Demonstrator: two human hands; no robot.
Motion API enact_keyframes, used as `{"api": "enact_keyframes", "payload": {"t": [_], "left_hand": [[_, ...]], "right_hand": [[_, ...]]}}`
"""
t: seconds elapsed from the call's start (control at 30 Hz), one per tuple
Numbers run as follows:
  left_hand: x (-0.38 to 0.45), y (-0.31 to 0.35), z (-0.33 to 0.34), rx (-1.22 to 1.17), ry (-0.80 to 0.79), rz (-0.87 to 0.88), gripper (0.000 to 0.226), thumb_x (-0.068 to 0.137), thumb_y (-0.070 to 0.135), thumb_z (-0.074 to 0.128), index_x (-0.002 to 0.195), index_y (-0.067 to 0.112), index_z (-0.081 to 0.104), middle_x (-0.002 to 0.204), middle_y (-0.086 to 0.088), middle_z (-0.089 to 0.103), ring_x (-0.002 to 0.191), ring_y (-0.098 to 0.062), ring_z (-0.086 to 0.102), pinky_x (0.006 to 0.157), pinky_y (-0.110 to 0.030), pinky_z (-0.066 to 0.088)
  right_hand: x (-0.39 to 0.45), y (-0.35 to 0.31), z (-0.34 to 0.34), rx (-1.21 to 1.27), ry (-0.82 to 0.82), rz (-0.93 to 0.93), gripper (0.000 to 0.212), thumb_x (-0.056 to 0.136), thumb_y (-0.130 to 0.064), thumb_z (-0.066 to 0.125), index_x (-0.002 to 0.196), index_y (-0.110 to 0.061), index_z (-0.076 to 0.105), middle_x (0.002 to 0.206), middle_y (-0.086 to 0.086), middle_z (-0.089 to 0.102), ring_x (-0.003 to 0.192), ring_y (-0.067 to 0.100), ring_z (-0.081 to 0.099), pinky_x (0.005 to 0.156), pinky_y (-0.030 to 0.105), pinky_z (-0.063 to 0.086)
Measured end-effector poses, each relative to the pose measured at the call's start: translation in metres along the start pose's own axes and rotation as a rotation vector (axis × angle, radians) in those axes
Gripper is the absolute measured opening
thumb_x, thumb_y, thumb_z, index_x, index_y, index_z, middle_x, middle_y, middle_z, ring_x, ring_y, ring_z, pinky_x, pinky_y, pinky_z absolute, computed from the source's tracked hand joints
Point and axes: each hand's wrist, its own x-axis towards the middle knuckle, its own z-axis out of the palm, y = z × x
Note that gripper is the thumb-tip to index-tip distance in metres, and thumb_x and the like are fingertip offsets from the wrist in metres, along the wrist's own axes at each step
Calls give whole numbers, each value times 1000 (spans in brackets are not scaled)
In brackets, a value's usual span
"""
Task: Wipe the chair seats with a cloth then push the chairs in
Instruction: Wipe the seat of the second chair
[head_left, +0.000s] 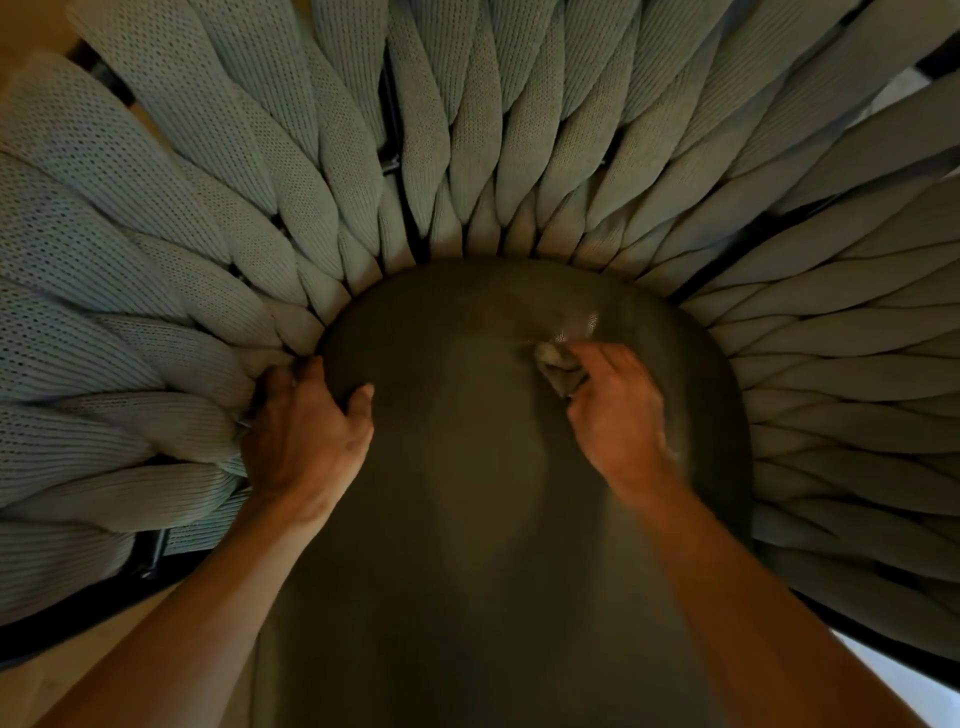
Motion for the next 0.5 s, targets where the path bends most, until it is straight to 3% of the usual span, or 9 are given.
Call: {"api": "enact_keyframes", "payload": {"t": [0.1, 0.2, 0.3, 0.5], "left_hand": [[1, 2, 1, -66, 6, 13, 59, 90, 41, 59, 137, 8, 45, 130, -18, 44, 116, -38, 48, 85, -47, 47], [6, 2, 2, -93, 1, 23, 63, 88, 40, 62, 141, 11, 41, 134, -18, 45, 123, -36, 45, 90, -49, 45], [9, 3, 1, -79, -19, 21, 65, 88, 39, 61, 145, 16, 38, 138, -18, 42, 127, -37, 41, 94, -48, 43], [12, 5, 0, -91, -36, 6, 63, 88, 37, 61, 144, 17, 40, 138, -17, 42, 126, -37, 42, 96, -47, 43]], "right_hand": [[-5, 41, -18, -57, 28, 76, 40, 65, 8, 62, 102, -4, 69, 93, 19, 67, 83, 39, 63, 75, 43, 54], [-5, 78, -28, -100, 23, 146, 36, 72, 5, 54, 104, -4, 68, 96, 21, 65, 86, 41, 61, 76, 45, 53], [-3, 101, -33, -101, 33, 248, 32, 76, 6, 59, 105, -4, 67, 95, 21, 66, 86, 42, 61, 78, 50, 52], [1, 67, -19, -10, 146, 302, 41, 73, -7, 42, 104, -4, 69, 101, 19, 67, 93, 40, 60, 82, 41, 49]]}}
